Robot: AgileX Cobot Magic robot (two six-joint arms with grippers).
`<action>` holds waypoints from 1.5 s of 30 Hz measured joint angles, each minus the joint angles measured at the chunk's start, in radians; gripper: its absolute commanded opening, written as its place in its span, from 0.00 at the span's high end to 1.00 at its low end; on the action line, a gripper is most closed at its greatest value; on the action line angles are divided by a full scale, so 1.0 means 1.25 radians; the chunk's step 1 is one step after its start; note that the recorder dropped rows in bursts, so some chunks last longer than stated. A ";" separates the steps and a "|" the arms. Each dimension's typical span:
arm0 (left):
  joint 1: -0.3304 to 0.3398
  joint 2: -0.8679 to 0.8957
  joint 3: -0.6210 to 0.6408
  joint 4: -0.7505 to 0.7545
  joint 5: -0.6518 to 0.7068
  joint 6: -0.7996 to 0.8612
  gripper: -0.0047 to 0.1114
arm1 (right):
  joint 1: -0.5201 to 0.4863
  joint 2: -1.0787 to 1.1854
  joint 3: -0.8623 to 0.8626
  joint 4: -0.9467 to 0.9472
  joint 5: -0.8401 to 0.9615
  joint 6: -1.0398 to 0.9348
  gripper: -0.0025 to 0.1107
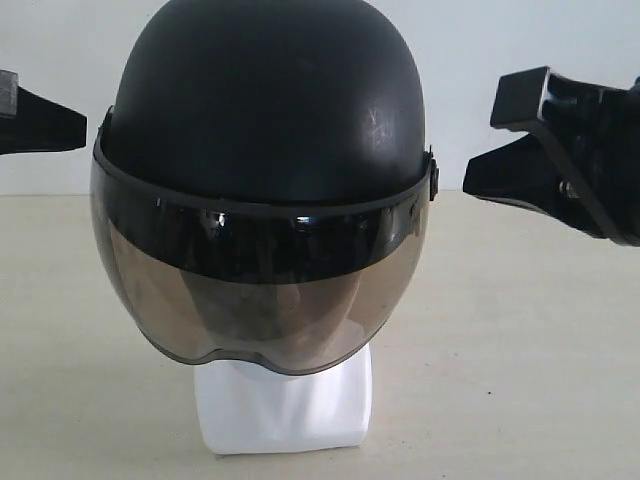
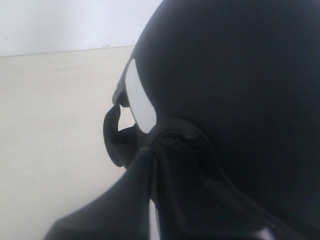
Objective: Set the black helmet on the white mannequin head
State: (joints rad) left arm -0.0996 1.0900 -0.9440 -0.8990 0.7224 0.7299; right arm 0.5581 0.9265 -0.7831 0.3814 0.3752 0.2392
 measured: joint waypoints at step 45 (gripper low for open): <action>0.004 0.061 -0.007 -0.048 0.061 0.018 0.92 | 0.000 0.101 0.001 0.134 -0.175 -0.104 0.98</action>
State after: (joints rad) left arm -0.0940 1.1657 -0.9530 -0.9595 0.7984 0.7527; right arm 0.5581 1.0522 -0.7823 0.5488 0.1563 0.1089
